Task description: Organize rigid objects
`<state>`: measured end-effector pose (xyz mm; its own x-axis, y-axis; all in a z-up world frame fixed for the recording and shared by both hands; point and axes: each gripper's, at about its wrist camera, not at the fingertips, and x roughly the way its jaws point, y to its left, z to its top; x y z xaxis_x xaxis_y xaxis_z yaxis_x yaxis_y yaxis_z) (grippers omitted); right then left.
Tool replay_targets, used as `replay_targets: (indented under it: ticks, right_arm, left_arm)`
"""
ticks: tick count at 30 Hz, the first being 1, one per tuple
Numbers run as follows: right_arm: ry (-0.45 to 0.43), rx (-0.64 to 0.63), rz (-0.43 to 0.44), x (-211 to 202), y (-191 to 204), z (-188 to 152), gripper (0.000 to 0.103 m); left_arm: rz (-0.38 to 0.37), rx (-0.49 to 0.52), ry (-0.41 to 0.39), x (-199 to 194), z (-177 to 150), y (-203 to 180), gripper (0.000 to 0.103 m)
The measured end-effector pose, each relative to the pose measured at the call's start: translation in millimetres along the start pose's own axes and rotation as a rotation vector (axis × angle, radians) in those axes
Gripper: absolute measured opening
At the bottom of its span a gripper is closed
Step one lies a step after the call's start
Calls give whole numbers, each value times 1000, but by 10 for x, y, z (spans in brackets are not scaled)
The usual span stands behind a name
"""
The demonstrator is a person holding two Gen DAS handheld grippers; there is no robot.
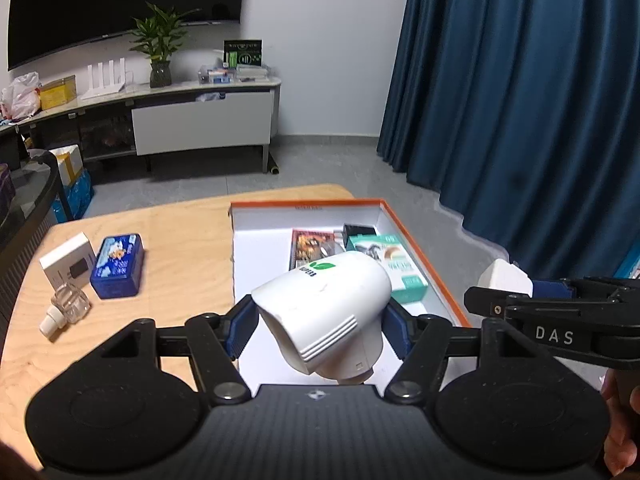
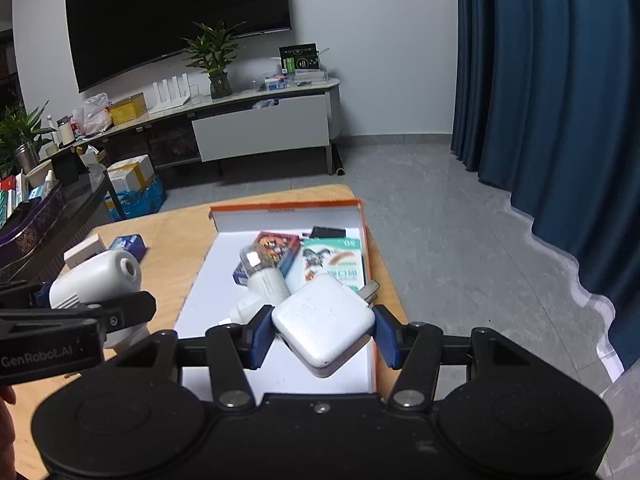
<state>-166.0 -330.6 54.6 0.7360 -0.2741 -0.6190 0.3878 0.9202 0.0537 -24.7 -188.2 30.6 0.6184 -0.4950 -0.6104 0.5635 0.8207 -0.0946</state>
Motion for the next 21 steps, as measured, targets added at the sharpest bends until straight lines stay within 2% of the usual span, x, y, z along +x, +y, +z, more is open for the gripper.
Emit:
replay_targets:
  ticks: [9,21]
  right_arm:
    - [41,-6,25,46,22,-128,65]
    - [46,-26,37,15,80,-115,65]
  left_arm:
    - [19,10,28,4,-105,-104,67]
    - [52,-8,35,-40,-138,-97,67]
